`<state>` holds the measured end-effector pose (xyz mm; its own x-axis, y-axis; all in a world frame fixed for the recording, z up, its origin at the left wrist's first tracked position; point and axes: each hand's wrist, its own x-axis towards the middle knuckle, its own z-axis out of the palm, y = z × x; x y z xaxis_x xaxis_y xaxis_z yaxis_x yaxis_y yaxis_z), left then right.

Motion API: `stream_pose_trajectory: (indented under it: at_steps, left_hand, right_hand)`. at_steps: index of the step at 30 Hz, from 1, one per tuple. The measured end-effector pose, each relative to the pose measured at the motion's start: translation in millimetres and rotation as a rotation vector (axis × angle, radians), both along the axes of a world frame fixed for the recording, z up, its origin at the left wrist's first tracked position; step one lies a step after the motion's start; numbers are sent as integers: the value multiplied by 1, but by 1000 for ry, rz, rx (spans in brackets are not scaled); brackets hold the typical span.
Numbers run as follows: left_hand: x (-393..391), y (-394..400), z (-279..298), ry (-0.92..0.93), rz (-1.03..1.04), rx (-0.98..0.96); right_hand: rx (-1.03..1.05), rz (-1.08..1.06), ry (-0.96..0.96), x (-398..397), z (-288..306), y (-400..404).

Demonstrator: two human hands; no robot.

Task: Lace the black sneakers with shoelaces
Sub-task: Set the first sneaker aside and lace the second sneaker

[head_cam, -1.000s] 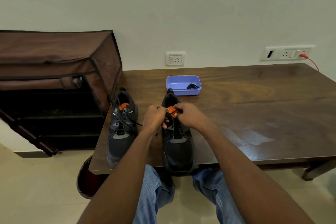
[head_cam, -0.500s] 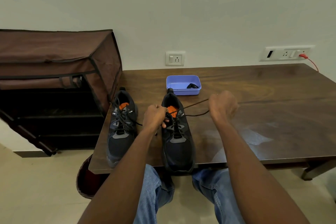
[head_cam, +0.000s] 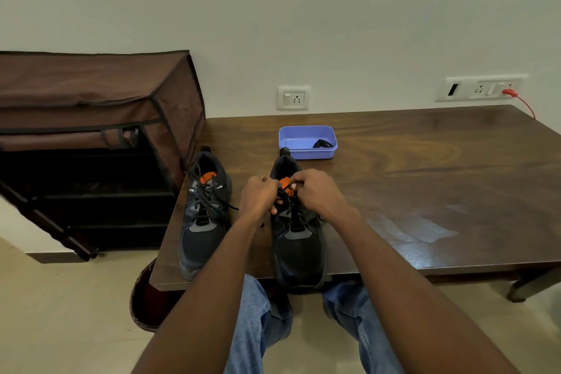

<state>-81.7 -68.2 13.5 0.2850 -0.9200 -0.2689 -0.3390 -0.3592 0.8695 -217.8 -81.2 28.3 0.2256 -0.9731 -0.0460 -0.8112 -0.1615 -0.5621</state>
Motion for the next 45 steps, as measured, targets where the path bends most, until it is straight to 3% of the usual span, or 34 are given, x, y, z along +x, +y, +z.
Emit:
stream_pose_trajectory:
  at_steps: [5,10,13,17,20,30,38,45]
  left_hand:
    - [1,-3,-3,2,-9,3]
    - [4,-3,-3,23,11,-6]
    - [2,0,-2,-15,-22,1]
    - [0,1,-1,-18,-20,-12]
    - [1,2,0,-34,-29,-18]
    - [4,1,0,-179,-130,-31]
    - [10,5,3,-181,-219,-105]
    - [8,5,-1,-233,-298,-140]
  right_hand:
    - [-44,-278,-141,-23,10,-5]
    - [-78,-751,-2,-64,22,-3]
    - [-33,-651,206,-63,17,-1]
    - [143,-288,-25,-23,9,1]
    - [150,-146,64,1,3,8]
    - [48,-173,94,5,2,7]
    - [77,-230,-54,-6,13,3]
    - [128,-66,106,-2,8,6]
